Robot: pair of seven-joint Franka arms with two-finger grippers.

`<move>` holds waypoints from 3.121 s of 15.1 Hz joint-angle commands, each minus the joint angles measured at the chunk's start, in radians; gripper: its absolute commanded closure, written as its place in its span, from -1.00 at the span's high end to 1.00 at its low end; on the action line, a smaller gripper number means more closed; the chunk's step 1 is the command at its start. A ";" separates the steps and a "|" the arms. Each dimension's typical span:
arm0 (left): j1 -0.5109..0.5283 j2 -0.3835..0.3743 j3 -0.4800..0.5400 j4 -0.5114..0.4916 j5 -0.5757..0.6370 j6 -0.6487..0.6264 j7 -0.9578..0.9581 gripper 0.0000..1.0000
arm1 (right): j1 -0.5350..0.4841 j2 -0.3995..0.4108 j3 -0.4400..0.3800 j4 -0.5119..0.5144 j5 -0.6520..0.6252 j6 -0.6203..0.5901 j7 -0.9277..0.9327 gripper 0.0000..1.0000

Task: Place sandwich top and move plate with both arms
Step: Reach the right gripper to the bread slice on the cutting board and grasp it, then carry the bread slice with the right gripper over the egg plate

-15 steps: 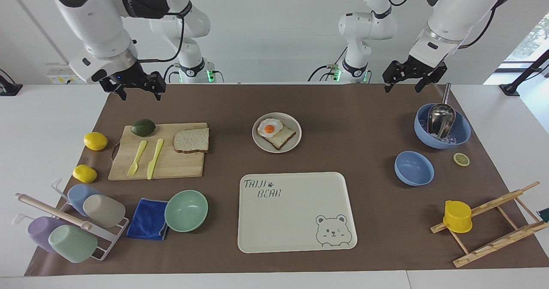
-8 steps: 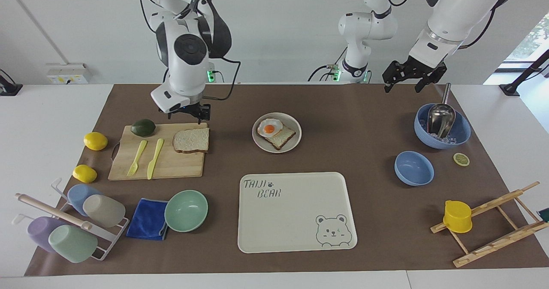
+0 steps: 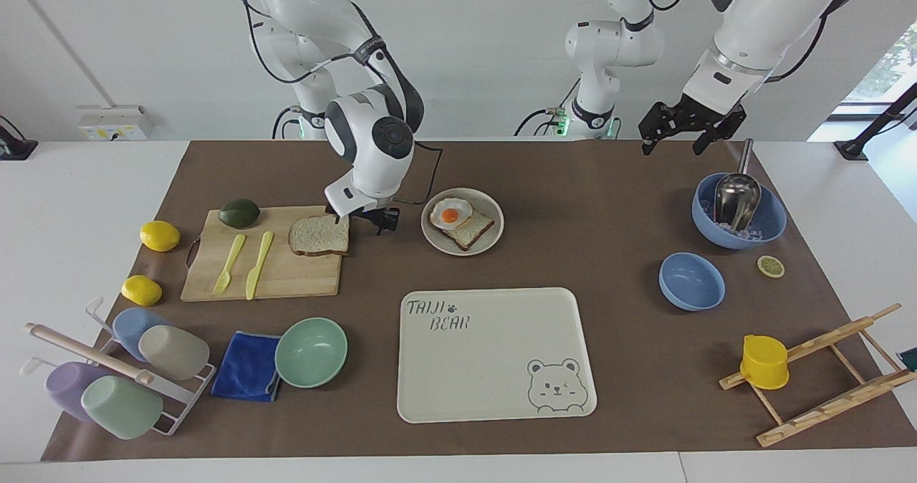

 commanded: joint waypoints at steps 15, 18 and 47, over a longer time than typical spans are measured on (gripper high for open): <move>0.012 -0.023 0.000 -0.025 -0.011 0.005 -0.010 1.00 | -0.070 -0.002 0.008 -0.126 -0.127 0.079 -0.042 0.00; 0.017 -0.023 0.000 -0.027 -0.006 0.005 -0.010 1.00 | -0.071 0.000 0.008 -0.124 -0.129 0.079 -0.038 -1.00; 0.054 -0.061 -0.001 -0.113 -0.005 0.081 0.004 1.00 | 0.400 0.265 0.005 0.612 0.060 -0.359 0.263 -1.00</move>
